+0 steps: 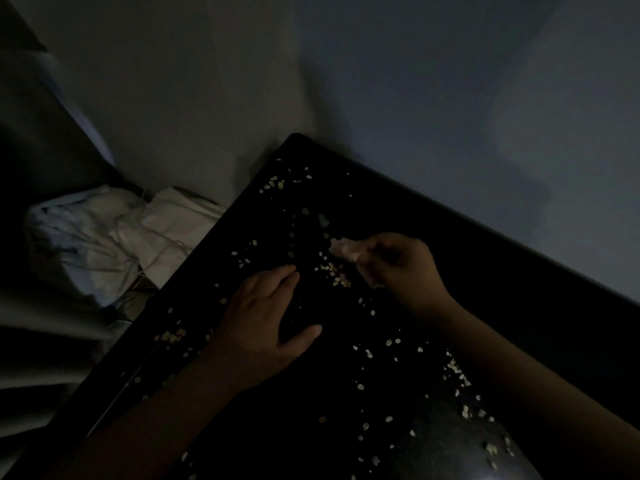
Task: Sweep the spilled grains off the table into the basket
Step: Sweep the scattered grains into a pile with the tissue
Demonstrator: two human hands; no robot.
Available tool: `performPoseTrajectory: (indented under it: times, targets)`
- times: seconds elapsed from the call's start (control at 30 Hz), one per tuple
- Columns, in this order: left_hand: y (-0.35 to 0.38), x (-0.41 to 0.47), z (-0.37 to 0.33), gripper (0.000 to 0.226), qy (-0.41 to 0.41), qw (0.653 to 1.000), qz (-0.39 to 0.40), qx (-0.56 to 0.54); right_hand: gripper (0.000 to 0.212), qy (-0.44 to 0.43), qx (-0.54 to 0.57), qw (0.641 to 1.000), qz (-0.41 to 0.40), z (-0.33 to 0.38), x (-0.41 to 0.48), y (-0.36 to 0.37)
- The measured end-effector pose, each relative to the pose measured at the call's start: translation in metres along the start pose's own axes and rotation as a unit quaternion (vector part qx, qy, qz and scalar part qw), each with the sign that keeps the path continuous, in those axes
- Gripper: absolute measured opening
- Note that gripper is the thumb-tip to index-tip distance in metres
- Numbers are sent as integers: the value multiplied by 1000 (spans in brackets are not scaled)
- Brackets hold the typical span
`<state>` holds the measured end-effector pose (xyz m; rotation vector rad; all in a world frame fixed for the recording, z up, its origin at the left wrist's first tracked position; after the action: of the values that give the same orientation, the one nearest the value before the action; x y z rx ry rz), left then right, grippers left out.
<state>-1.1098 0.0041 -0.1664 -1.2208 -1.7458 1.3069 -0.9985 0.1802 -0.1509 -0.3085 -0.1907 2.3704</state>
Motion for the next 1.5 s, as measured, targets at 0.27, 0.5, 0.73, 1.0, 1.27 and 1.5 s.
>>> performPoseTrajectory:
  times: [0.27,0.5,0.73,1.0,1.27,1.5]
  targets:
    - [0,-2,0,77,43,999,-7,-6,26,-10,8,972,-234,8,100,-28]
    - [-5,-2,8,69,31,997,-2,-74,9,-30,-13,999,-20,8,38,38]
    - [-33,0,36,59,32,997,-60,-25,7,-40,61,990,-123,17,25,12]
    - [-20,22,88,107,-22,999,22,42,14,-30,16,988,-151,9,120,29]
    - [-22,20,93,94,14,999,-36,-26,24,-15,5,999,37,6,19,69]
    - [-27,21,101,82,21,995,-62,-74,11,-87,24,976,-196,46,119,31]
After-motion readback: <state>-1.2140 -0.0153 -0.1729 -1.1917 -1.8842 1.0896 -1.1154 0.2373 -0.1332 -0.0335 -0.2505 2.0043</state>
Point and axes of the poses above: each hand's wrist, its own x-axis towards the middle knuckle, its own y-axis out of the palm, z = x × y, the point moved 7 cm from there along x, towards the middle knuckle, and after that the axes turned 14 degrees about x, right-handed, at the moved point
